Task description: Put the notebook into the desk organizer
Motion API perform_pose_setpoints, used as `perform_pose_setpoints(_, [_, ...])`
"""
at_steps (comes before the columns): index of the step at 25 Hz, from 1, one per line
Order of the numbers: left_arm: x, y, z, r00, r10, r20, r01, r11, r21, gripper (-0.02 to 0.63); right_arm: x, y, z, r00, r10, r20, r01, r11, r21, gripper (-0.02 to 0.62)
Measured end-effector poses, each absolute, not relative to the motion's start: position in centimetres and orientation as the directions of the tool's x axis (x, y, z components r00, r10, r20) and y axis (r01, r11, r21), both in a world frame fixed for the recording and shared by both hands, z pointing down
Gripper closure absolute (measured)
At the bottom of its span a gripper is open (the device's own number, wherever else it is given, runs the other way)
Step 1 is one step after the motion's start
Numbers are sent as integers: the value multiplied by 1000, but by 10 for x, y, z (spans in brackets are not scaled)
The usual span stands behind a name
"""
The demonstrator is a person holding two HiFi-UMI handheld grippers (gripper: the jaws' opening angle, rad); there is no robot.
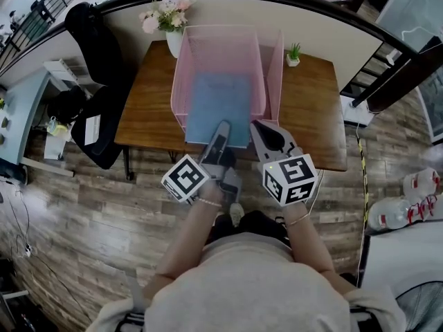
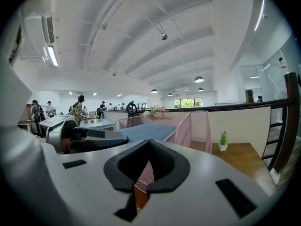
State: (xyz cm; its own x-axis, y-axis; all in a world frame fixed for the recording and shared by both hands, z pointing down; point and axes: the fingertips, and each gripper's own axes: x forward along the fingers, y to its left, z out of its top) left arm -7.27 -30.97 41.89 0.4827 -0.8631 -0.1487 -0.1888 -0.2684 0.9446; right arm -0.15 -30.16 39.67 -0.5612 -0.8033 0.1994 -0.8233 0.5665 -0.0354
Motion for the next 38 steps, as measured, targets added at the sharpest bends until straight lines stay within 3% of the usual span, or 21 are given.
perform_pose_setpoints(16, [-66, -320, 421, 516, -841, -164, -189, -298, 936, 506, 3, -303, 400, -552, -810, 198, -832, 552, -57, 586])
perform_pose_setpoints(23, [-70, -309, 425, 529, -838, -138, -226, -295, 928, 454, 4, -298, 401, -540, -818, 197, -840, 539, -64, 586])
perform_pose_setpoints(29, [-72, -292, 424, 567, -817, -100, -340, -343, 876, 449, 3, -289, 404, -529, -824, 201, -847, 527, -67, 586])
perform_pose_setpoints(38, [-83, -272, 424, 556, -825, -104, -328, -333, 884, 471, -1, -273, 401, -520, -833, 188, -854, 515, -77, 586])
